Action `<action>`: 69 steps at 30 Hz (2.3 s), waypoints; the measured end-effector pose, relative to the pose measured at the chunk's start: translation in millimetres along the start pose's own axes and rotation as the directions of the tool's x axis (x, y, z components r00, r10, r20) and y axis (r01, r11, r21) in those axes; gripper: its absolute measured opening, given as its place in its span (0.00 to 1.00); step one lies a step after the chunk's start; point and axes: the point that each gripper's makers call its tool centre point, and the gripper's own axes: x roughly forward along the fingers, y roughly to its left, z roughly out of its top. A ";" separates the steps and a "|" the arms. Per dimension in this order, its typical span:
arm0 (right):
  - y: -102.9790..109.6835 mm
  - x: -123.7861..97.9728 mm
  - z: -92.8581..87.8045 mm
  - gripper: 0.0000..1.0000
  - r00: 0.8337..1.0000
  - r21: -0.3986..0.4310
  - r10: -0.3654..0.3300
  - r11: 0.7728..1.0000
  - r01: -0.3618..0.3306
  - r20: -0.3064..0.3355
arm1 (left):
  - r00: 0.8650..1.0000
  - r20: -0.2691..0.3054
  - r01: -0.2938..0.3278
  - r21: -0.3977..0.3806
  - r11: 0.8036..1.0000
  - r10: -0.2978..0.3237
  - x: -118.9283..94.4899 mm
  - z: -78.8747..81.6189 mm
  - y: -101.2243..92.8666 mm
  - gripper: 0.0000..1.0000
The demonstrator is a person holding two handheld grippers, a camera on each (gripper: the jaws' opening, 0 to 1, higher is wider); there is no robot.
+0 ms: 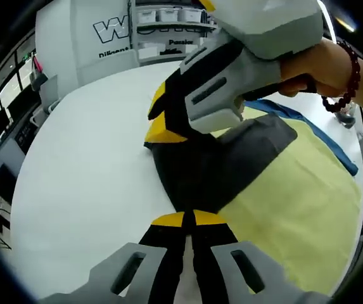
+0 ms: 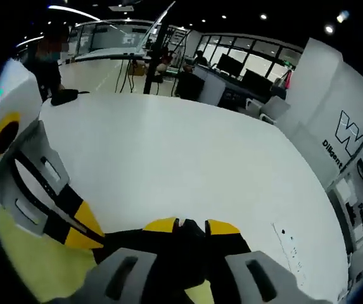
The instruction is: Fold the garment on the visible template until the final outline fits inside the template.
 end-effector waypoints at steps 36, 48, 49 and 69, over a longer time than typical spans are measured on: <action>-16.5 -1.2 5.1 0.00 0.981 0.733 0.032 0.660 -0.164 0.191 | 0.999 0.048 -0.011 -0.064 0.998 0.015 -3.4 -0.1 1.4 0.03; -12.8 8.1 6.4 0.00 0.968 0.942 -0.008 0.235 -0.241 0.250 | 0.995 0.094 -0.005 -0.223 0.975 0.027 -6.8 1.3 8.1 0.03; -10.3 6.9 13.3 0.00 0.961 0.933 0.003 0.240 -0.268 0.275 | 0.996 0.091 -0.004 -0.225 0.974 0.025 -6.4 0.4 8.5 0.03; -35.7 -4.2 6.8 0.06 0.965 0.889 -0.072 0.410 -0.202 0.252 | 0.996 0.055 -0.045 -0.346 0.937 0.068 -12.9 -13.4 13.2 0.05</action>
